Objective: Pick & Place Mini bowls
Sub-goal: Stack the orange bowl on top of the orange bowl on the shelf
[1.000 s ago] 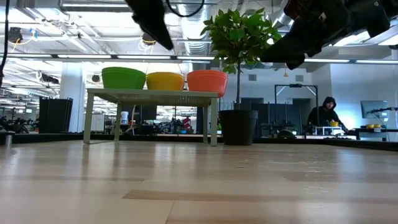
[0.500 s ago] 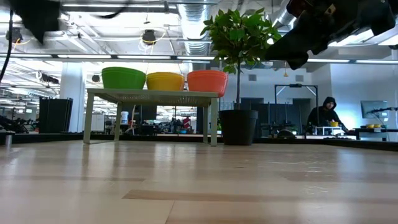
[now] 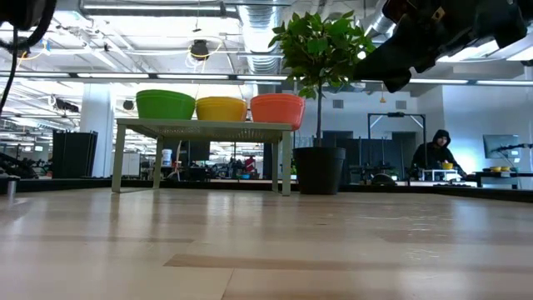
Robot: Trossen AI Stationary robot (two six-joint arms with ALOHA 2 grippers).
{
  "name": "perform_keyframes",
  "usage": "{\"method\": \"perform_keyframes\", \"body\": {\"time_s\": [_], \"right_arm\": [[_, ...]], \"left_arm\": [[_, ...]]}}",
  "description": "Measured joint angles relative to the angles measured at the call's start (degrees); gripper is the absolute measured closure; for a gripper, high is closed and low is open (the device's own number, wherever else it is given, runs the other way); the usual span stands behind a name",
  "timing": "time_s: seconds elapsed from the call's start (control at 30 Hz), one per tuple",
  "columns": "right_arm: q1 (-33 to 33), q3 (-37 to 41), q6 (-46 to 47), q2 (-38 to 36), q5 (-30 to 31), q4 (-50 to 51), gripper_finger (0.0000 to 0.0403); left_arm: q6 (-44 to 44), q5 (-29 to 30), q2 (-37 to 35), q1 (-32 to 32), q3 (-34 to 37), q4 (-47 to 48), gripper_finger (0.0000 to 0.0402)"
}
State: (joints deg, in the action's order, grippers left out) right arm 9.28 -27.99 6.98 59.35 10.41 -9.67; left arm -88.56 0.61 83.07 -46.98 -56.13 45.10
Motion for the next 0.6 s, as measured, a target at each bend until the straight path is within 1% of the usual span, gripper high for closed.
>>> {"method": "perform_keyframes", "body": {"time_s": [0.1,0.2,0.37,0.5,0.6], "right_arm": [[-0.9,0.0,0.0,0.0,0.0,0.0,0.0315],[-2.0,0.0,0.0,0.0,0.0,0.0,0.0315],[-3.1,0.0,-1.5,0.0,0.0,0.1,0.0315],[-3.5,0.0,-1.5,0.0,0.0,0.1,0.0315],[-3.5,0.0,-1.5,0.0,0.0,0.1,0.0315]], "left_arm": [[4.2,-1.0,0.0,0.0,1.5,0.5,0.0300],[6.1,-1.1,0.0,0.0,3.5,1.0,0.0307],[6.4,-1.3,0.0,0.0,6.4,1.0,0.0311],[6.3,-3.9,0.0,0.0,8.3,0.9,0.0311],[6.3,-3.9,0.0,0.0,9.1,0.6,0.0313]]}}
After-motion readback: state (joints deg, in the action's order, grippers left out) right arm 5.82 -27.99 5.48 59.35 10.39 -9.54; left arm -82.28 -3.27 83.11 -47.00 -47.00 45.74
